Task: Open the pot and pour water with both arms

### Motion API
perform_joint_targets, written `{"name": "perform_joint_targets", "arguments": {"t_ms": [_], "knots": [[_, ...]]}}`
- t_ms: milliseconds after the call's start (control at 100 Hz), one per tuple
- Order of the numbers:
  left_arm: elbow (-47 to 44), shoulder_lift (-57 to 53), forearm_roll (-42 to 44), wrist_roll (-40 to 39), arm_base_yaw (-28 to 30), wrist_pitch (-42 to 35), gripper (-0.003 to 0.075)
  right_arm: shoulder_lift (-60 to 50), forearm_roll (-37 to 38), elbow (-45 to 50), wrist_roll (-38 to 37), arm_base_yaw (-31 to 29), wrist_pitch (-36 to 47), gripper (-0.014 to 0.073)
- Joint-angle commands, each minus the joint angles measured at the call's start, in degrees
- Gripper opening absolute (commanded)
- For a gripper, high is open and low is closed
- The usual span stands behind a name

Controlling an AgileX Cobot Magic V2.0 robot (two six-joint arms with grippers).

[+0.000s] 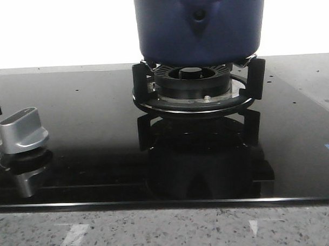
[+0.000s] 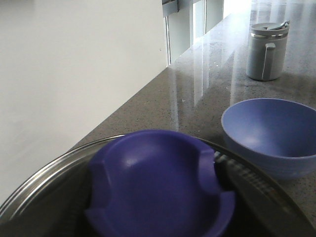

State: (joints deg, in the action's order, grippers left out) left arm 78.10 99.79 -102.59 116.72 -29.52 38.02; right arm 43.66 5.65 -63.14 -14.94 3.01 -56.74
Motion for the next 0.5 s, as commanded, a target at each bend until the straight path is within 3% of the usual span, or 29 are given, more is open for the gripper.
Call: {"name": "perform_joint_targets", "arguments": {"t_ms": [0, 240, 490], "knots": [[1.9, -2.5, -4.7, -0.4, -0.5, 4.6, 0.0316, -0.2, 0.5, -1.3, 0.5, 0.2, 4.1, -0.0071], [1.9, -2.5, -4.7, -0.4, -0.5, 4.6, 0.0321, -0.2, 0.4, -1.3, 0.5, 0.2, 4.1, -0.0071], [1.9, -2.5, -4.7, -0.4, -0.5, 4.6, 0.0435, -0.2, 0.2, -1.3, 0.5, 0.2, 4.1, -0.0071]]}}
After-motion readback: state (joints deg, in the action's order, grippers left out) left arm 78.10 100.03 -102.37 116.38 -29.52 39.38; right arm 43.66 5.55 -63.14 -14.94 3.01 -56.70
